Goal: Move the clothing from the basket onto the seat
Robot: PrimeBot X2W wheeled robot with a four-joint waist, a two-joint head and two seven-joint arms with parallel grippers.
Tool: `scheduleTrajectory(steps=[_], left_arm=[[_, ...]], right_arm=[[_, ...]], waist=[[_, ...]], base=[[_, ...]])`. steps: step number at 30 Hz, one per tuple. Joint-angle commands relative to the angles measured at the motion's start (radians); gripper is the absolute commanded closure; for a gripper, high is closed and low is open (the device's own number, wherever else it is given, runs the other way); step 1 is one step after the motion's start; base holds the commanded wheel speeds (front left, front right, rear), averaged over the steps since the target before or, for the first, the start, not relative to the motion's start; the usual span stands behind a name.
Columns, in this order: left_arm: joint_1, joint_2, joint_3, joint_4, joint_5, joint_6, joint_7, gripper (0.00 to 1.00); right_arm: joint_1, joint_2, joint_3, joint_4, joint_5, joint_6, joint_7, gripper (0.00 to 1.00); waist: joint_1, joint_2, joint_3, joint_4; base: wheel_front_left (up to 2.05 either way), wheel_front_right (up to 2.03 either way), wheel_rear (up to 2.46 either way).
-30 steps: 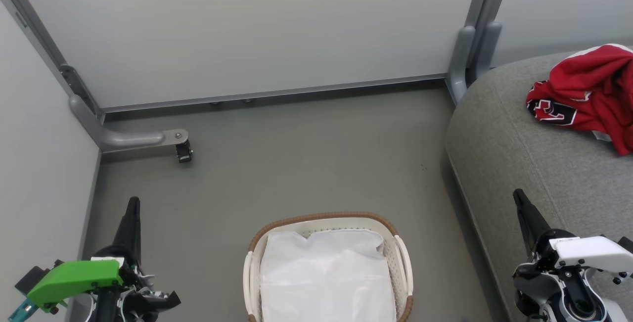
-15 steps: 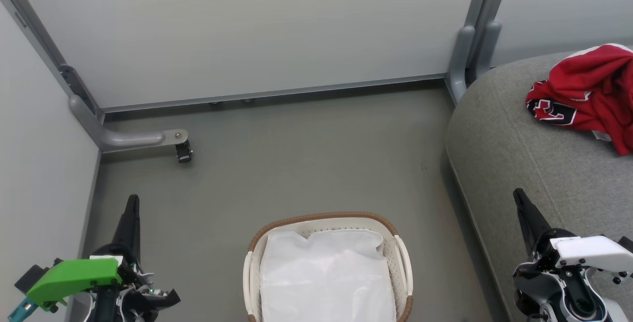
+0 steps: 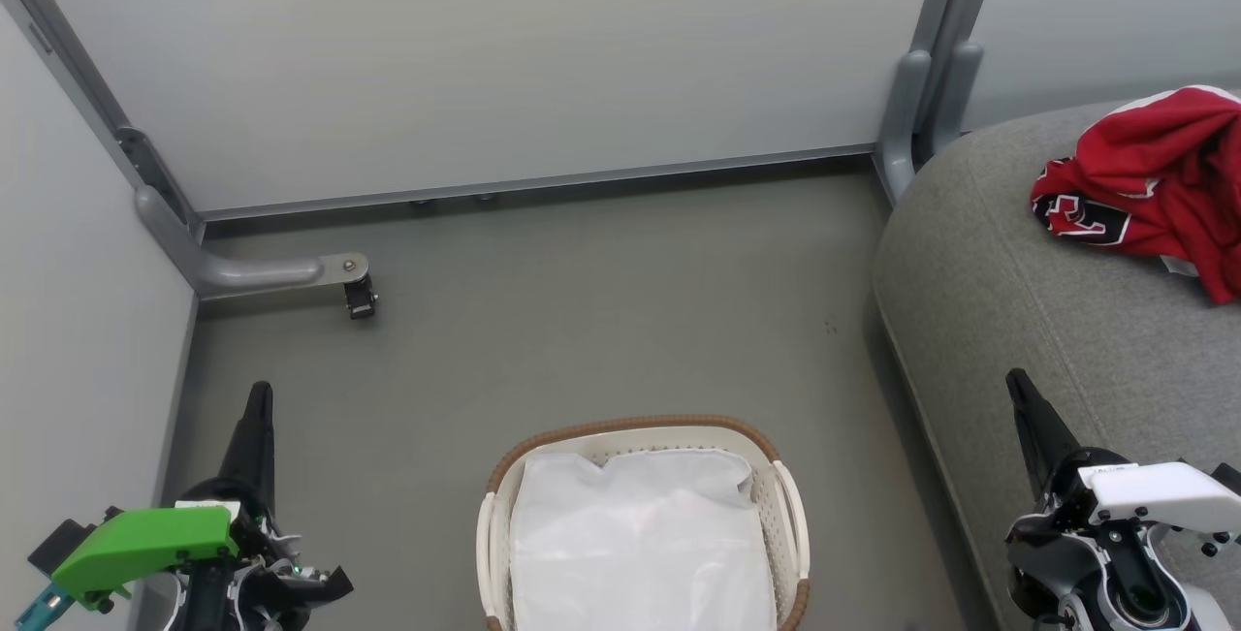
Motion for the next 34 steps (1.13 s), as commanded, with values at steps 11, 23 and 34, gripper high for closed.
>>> scheduleTrajectory(steps=[11, 23, 34], left_arm=[[-0.01, 0.001, 0.007, 0.002, 0.003, -0.005, 0.006, 1.0], [-0.011, 0.0, 0.008, 0.002, 0.004, -0.005, 0.006, 1.0], [-0.011, 0.0, 0.009, 0.002, 0.005, -0.005, 0.007, 1.0]], right_arm=[[-0.007, -0.006, -0.001, -0.004, 0.004, 0.0, 0.003, 1.0], [-0.007, -0.006, -0.001, -0.004, 0.004, 0.0, 0.003, 1.0], [-0.007, -0.006, -0.001, -0.004, 0.004, 0.0, 0.003, 1.0]], waist=[[0.0, -0.0001, 0.0, 0.0], [0.0, -0.0001, 0.0, 0.0], [0.0, -0.0001, 0.0, 0.0]], base=[[0.0, 0.0, 0.0], [0.0, 0.0, 0.0], [0.0, 0.0, 0.0]])
